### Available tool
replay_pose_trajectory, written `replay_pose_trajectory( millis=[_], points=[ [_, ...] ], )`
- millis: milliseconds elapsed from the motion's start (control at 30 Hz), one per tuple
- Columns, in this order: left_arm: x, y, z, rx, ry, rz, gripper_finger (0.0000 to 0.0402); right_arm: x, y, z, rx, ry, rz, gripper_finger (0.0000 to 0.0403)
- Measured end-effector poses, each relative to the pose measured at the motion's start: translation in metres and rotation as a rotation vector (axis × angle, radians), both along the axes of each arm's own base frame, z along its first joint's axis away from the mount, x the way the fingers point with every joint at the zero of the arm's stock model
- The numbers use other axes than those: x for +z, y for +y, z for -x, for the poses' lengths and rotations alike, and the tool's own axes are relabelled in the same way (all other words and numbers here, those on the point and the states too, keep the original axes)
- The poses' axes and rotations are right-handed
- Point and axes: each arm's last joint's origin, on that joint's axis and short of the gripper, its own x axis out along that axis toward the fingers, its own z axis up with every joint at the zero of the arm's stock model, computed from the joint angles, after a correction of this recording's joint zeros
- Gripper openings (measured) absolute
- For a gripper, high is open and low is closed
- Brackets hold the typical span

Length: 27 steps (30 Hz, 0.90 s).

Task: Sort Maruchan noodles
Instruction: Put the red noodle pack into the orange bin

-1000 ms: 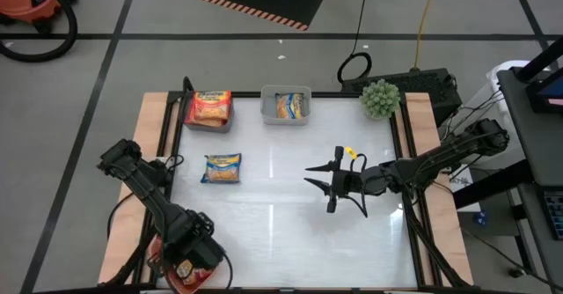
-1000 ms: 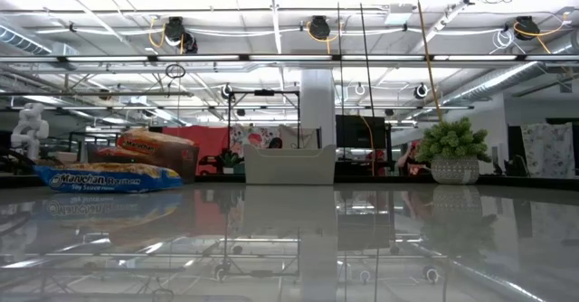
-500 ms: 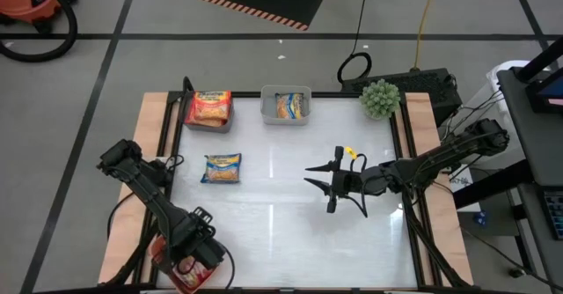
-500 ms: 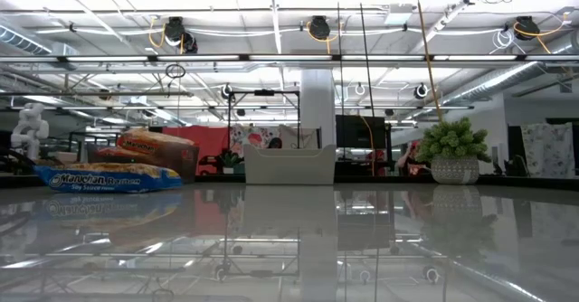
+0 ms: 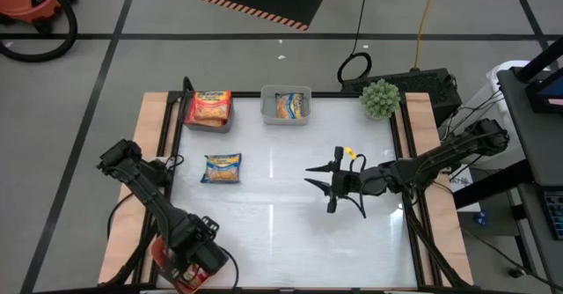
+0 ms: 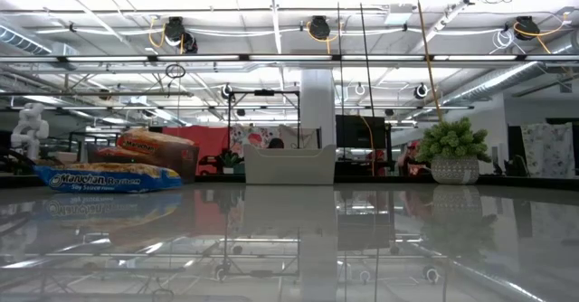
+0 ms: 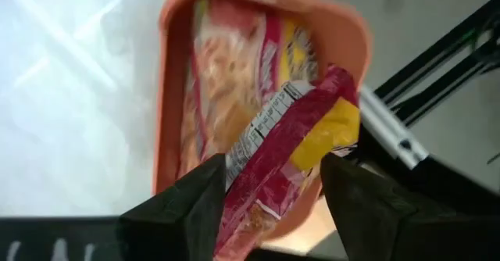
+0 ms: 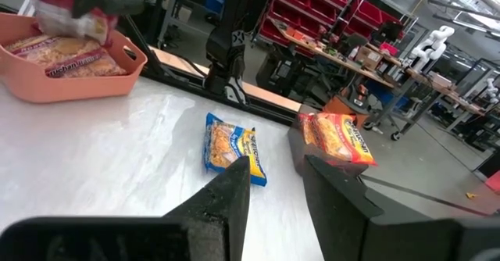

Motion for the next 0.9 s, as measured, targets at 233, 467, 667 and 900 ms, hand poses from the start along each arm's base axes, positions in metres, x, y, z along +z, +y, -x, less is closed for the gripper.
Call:
replay_pose_trajectory(
  millis=[233, 467, 667, 900],
  points=[
    [0.000, -0.005, -0.006, 0.113, -0.044, 0.011, 0.0214, 0.000, 0.000, 0.000, 0.000, 0.004, 0.001, 0.0116],
    [0.001, -0.012, -0.011, 0.212, -0.096, 0.032, 0.0214, 0.000, 0.000, 0.000, 0.000, 0.003, -0.003, 0.0116],
    [-0.002, -0.001, -0.008, 0.420, -0.183, -0.236, 0.0214, 0.000, 0.001, 0.000, 0.001, 0.002, -0.006, 0.0116],
    [-0.001, 0.025, 0.003, 0.907, -0.201, -0.630, 0.0213, 0.000, 0.001, 0.000, -0.002, -0.001, -0.021, 0.0116]
  ],
)
